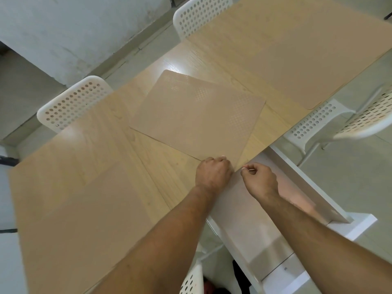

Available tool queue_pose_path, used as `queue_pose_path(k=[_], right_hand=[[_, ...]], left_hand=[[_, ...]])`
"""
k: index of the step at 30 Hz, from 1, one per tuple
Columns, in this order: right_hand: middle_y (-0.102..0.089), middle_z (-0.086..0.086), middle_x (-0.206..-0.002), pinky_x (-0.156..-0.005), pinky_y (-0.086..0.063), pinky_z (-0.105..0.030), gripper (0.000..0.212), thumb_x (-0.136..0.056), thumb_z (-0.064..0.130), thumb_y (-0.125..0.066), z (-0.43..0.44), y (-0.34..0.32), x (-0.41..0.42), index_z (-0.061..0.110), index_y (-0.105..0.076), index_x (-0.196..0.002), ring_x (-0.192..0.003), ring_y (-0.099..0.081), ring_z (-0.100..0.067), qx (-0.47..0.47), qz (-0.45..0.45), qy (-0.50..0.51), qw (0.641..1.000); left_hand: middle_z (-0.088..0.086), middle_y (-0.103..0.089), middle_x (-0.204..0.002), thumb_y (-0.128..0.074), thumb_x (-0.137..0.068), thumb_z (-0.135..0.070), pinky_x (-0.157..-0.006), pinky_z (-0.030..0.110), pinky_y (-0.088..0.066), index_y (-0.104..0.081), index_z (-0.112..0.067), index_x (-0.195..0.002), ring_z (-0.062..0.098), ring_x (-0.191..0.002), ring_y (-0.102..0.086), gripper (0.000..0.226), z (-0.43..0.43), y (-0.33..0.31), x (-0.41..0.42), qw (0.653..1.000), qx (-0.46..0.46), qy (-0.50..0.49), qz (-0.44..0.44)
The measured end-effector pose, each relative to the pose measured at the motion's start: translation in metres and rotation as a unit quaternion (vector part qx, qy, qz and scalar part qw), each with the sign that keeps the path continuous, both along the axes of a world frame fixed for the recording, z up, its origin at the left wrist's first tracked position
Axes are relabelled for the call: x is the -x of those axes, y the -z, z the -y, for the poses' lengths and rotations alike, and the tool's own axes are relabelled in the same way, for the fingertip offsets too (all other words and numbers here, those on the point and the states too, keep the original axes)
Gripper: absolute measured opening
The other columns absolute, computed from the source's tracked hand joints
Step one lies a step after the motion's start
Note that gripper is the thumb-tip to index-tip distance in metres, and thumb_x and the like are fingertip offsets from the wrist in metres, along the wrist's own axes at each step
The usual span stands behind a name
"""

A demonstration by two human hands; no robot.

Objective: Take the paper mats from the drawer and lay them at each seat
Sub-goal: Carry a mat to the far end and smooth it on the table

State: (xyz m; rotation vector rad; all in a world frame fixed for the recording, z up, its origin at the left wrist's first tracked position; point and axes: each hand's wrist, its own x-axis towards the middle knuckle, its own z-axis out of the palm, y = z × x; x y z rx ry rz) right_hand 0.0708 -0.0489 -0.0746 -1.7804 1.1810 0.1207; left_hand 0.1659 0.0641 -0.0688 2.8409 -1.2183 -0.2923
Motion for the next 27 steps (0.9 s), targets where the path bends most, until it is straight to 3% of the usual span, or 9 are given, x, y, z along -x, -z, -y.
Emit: queue_pose_path(k=[2, 6, 8, 14, 17, 20, 24, 27], right_hand=[[-0.07, 0.013, -0.088, -0.07, -0.045, -0.029, 0.015, -0.089, 0.035, -0.057, -0.002, -0.001, -0.001, 0.03, -0.071, -0.094, -0.084, -0.063, -0.016, 0.001, -0.002, -0.001, 1.0], [-0.069, 0.014, -0.087, -0.07, -0.045, -0.029, 0.015, -0.089, 0.035, -0.057, -0.004, -0.001, -0.002, 0.03, -0.071, -0.093, -0.083, -0.063, -0.014, -0.008, -0.005, 0.006, 1.0], [-0.07, 0.015, -0.086, -0.071, -0.047, -0.029, 0.015, -0.089, 0.036, -0.057, -0.004, -0.001, -0.002, 0.03, -0.071, -0.092, -0.083, -0.064, -0.014, -0.007, -0.005, 0.009, 1.0], [-0.072, 0.012, -0.082, -0.074, -0.053, -0.032, 0.014, -0.085, 0.036, -0.058, -0.007, 0.002, -0.002, 0.03, -0.071, -0.087, -0.081, -0.068, -0.016, -0.031, 0.0, 0.034, 0.999], [-0.073, 0.007, -0.082, -0.071, -0.059, -0.037, 0.011, -0.083, 0.029, -0.062, -0.01, 0.003, -0.004, 0.024, -0.071, -0.083, -0.074, -0.072, -0.016, -0.115, 0.024, 0.093, 0.989], [-0.076, 0.0, -0.086, -0.055, -0.053, -0.029, 0.011, -0.085, 0.022, -0.068, -0.013, 0.005, -0.007, 0.014, -0.073, -0.091, -0.068, -0.073, -0.016, -0.231, 0.035, 0.162, 0.959], [-0.078, 0.0, -0.084, -0.054, -0.051, -0.026, 0.016, -0.087, 0.025, -0.07, -0.013, 0.006, -0.006, 0.013, -0.074, -0.096, -0.065, -0.071, -0.015, -0.274, 0.039, 0.18, 0.944], [-0.078, 0.001, -0.086, -0.056, -0.052, -0.027, 0.019, -0.085, 0.031, -0.069, -0.012, 0.003, -0.006, 0.014, -0.074, -0.093, -0.067, -0.069, -0.015, -0.26, 0.044, 0.187, 0.946]], left_hand=[[-0.007, -0.072, -0.069, -0.083, -0.058, -0.034, -0.045, 0.02, -0.044, -0.071, -0.021, -0.06, 0.019, -0.048, -0.06, 0.017, 0.0, 0.0, -0.004, 1.0, 0.003, -0.005, 0.02], [-0.01, -0.076, -0.097, -0.081, -0.059, -0.053, -0.06, 0.02, -0.049, -0.074, -0.025, -0.073, 0.017, -0.064, -0.067, 0.032, -0.01, 0.005, -0.005, 0.999, 0.006, 0.036, 0.019], [-0.011, -0.076, -0.101, -0.08, -0.059, -0.054, -0.063, 0.02, -0.05, -0.074, -0.026, -0.075, 0.016, -0.067, -0.067, 0.032, -0.013, 0.006, -0.005, 0.999, 0.01, 0.035, 0.016], [-0.007, -0.075, -0.092, -0.071, -0.067, -0.036, -0.061, 0.027, -0.05, -0.073, -0.021, -0.071, 0.022, -0.063, -0.066, 0.015, -0.012, 0.016, 0.006, 0.998, 0.048, 0.026, 0.035], [-0.005, -0.075, -0.088, -0.075, -0.069, -0.029, -0.062, 0.03, -0.047, -0.07, -0.02, -0.067, 0.023, -0.063, -0.067, 0.01, -0.012, 0.019, 0.012, 0.996, 0.045, 0.032, 0.073], [-0.005, -0.075, -0.085, -0.076, -0.071, -0.027, -0.064, 0.03, -0.044, -0.071, -0.021, -0.066, 0.022, -0.062, -0.066, 0.01, -0.011, 0.019, 0.015, 0.995, 0.033, 0.034, 0.085], [-0.004, -0.073, -0.072, -0.074, -0.078, -0.028, -0.066, 0.031, -0.042, -0.07, -0.021, -0.066, 0.023, -0.063, -0.065, 0.015, -0.012, 0.017, 0.014, 0.996, 0.035, 0.008, 0.082], [-0.004, -0.074, -0.082, -0.06, -0.092, -0.035, -0.079, 0.037, -0.038, -0.075, -0.022, -0.081, 0.022, -0.085, -0.062, 0.023, -0.012, 0.006, 0.004, 0.998, 0.055, 0.001, 0.023]])
